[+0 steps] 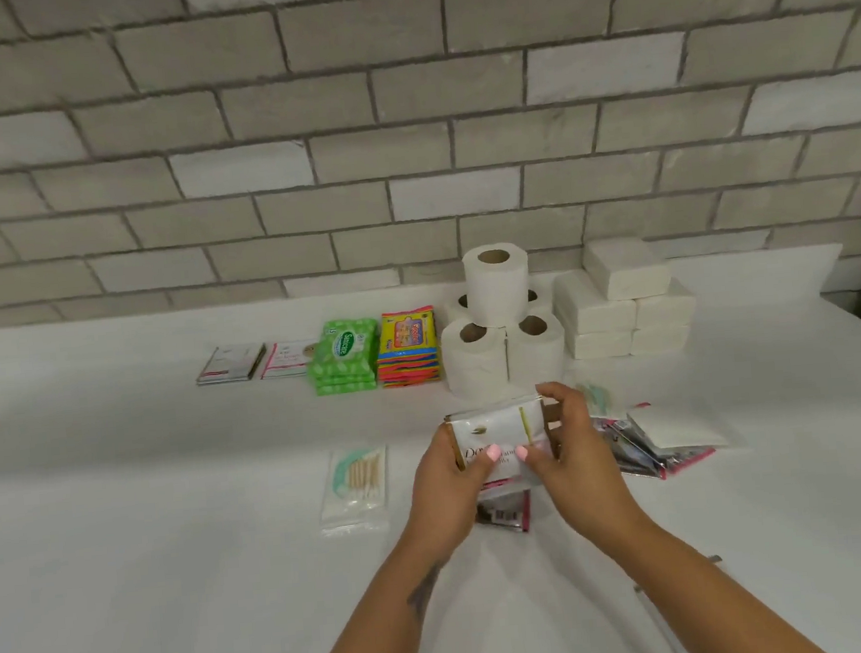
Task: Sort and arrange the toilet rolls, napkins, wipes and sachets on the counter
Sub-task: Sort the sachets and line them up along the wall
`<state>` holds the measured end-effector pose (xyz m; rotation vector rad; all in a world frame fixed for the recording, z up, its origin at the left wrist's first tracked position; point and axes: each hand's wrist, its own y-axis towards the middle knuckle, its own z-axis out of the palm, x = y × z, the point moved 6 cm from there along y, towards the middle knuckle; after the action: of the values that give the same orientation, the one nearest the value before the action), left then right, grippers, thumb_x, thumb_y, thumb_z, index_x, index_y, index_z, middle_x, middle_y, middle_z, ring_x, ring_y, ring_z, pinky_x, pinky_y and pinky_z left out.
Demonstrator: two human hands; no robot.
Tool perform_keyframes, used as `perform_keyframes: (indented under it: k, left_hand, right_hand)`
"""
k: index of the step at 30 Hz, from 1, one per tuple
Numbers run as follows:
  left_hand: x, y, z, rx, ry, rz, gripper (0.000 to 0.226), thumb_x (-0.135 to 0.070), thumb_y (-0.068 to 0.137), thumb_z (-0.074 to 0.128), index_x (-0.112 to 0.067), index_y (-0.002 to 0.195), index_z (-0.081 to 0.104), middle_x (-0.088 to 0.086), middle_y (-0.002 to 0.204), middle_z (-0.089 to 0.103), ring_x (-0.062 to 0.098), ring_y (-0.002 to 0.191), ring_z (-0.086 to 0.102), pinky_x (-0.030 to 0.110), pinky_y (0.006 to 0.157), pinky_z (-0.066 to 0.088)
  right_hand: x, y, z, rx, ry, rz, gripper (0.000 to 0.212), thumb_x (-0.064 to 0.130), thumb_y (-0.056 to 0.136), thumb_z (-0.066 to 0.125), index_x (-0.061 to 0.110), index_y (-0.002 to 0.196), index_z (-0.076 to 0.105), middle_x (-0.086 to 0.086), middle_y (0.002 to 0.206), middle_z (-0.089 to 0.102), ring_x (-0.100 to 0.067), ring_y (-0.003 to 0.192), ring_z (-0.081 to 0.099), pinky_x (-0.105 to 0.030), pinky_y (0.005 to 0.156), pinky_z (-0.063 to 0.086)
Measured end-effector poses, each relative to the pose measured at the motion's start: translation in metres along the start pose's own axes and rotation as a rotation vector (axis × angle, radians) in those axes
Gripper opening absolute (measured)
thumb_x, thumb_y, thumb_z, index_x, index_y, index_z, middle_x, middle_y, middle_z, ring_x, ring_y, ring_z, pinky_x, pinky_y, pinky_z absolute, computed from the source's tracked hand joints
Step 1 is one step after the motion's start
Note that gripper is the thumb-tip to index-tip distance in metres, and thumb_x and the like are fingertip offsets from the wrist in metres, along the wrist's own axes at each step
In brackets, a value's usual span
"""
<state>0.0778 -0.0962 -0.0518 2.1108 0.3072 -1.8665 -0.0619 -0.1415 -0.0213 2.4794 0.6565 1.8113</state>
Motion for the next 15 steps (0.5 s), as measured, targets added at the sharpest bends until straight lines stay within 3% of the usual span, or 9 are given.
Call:
perform_keyframes:
  k: [4,7,11,15]
  left_hand:
    - [-0.008,0.018,-0.056,0.001,-0.105,-0.082,0.038,-0.016,0.084,0.065,-0.019,0.121,0.057,0.004,0.113,0.069,0.022,0.104,0.067,0.043,0.088,0.055]
    - [-0.009,0.029,-0.096,0.034,-0.192,-0.171,0.032,-0.009,0.089,0.058,-0.018,0.119,0.059,0.008,0.111,0.07,0.025,0.099,0.067,0.042,0.084,0.054]
    - [-0.001,0.048,-0.153,0.012,-0.195,-0.273,0.028,-0.008,0.093,0.05,-0.019,0.115,0.062,0.004,0.1,0.071,0.02,0.088,0.067,0.031,0.071,0.053]
    - [0.003,0.072,-0.213,-0.034,-0.186,-0.356,0.029,-0.007,0.09,0.05,-0.012,0.115,0.062,0.008,0.097,0.07,0.022,0.085,0.066,0.03,0.071,0.052]
  right_hand:
    - [0.038,0.013,0.043,0.0,-0.205,-0.299,0.066,0.01,0.069,0.07,0.031,0.121,0.034,0.013,0.123,0.038,0.002,0.112,0.039,-0.001,0.089,0.034]
    - [0.053,0.021,0.087,0.101,-0.425,-0.602,0.062,0.012,0.058,0.066,0.019,0.116,0.046,0.005,0.13,0.042,-0.009,0.125,0.036,-0.017,0.106,0.029]
    - [0.071,0.041,0.151,0.181,-0.613,-0.857,0.05,0.004,0.055,0.066,0.021,0.101,0.054,0.001,0.114,0.057,-0.019,0.114,0.047,-0.033,0.098,0.04]
    - [0.087,0.064,0.211,0.197,-0.665,-1.034,0.046,0.008,0.06,0.065,0.023,0.102,0.056,0.002,0.109,0.066,-0.019,0.109,0.048,-0.03,0.094,0.035]
